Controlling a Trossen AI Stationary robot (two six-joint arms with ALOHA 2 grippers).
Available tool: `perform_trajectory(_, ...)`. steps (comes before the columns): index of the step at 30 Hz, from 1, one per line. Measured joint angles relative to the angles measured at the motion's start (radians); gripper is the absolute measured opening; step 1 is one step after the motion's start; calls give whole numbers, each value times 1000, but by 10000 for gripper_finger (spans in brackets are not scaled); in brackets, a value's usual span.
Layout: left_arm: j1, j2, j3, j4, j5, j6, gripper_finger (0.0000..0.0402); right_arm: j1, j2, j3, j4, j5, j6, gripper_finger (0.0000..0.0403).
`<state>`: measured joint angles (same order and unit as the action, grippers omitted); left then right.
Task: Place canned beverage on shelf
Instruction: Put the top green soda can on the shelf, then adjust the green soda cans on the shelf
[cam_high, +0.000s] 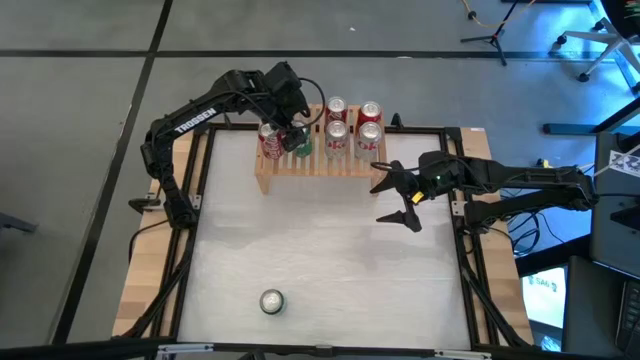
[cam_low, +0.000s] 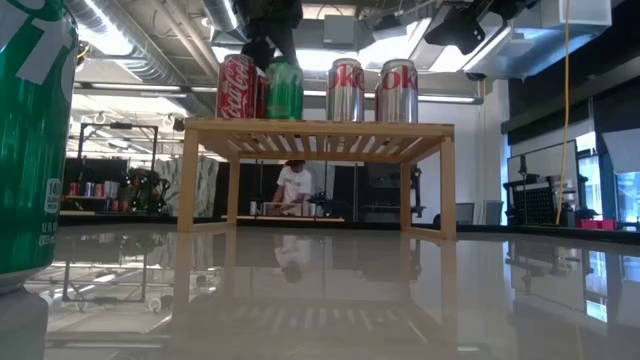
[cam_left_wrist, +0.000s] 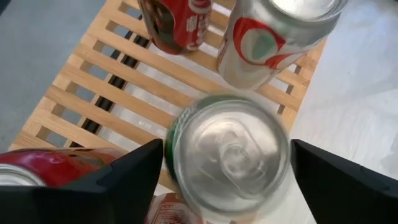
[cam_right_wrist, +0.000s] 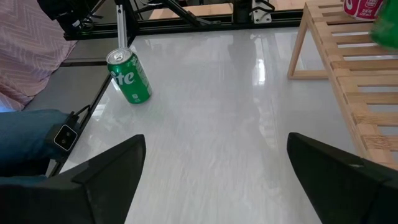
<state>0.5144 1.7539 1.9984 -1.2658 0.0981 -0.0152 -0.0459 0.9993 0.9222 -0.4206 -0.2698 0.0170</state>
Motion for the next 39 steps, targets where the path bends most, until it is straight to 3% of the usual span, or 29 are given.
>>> perform_trajectory(7, 0, -3, 0, -1, -6, -1, 359, 0, 0, 0, 0, 0, 0, 386)
perform_trajectory(39, 0, 0, 0, 177, -8, -1, 361, 0, 0, 0, 0, 0, 0, 386)
